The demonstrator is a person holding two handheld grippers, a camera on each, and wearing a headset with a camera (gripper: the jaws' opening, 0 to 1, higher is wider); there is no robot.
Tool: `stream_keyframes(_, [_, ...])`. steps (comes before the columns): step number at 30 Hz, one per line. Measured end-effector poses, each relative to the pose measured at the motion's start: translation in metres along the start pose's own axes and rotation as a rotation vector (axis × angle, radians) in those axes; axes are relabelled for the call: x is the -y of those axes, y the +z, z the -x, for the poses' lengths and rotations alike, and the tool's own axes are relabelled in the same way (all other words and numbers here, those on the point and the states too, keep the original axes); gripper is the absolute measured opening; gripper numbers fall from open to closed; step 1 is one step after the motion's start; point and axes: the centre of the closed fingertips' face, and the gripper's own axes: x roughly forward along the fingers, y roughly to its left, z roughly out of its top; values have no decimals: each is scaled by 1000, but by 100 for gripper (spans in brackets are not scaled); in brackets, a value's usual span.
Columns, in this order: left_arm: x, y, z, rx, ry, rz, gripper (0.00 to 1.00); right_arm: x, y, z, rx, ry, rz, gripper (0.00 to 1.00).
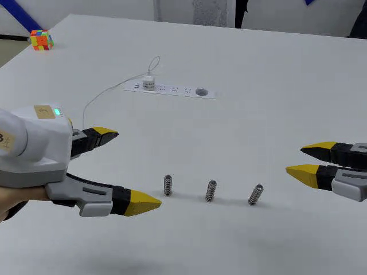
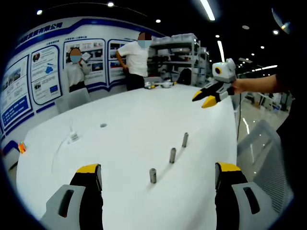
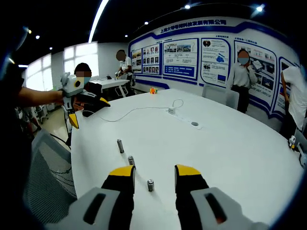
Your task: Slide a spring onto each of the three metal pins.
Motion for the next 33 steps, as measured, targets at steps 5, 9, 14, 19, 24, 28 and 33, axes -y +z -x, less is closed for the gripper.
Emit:
stream_keyframes(5, [-2,-3,2,-15,3,-13,100,-3,-1,5,7,22,2,37])
stream_keyframes(9, [-4,3,4,-1,14,-15,100,-8,-3,4,4,43,6,42])
stream_keyframes(14, [-8,5,8,2,26,-17,100,-15,-3,-2,1,68,19,49])
stream_keyframes(19, [-7,4,12,1,25,-12,100,-21,0,-6,-2,87,43,58])
stream_keyframes(24, [-6,1,13,-6,21,-10,100,-23,-3,-6,-21,104,53,65])
stream_keyframes(28, [-5,2,14,-1,18,-5,100,-24,-7,-5,-36,102,59,66])
stream_keyframes(33, [-2,1,14,-6,10,-7,100,-22,-8,-4,-38,93,51,68])
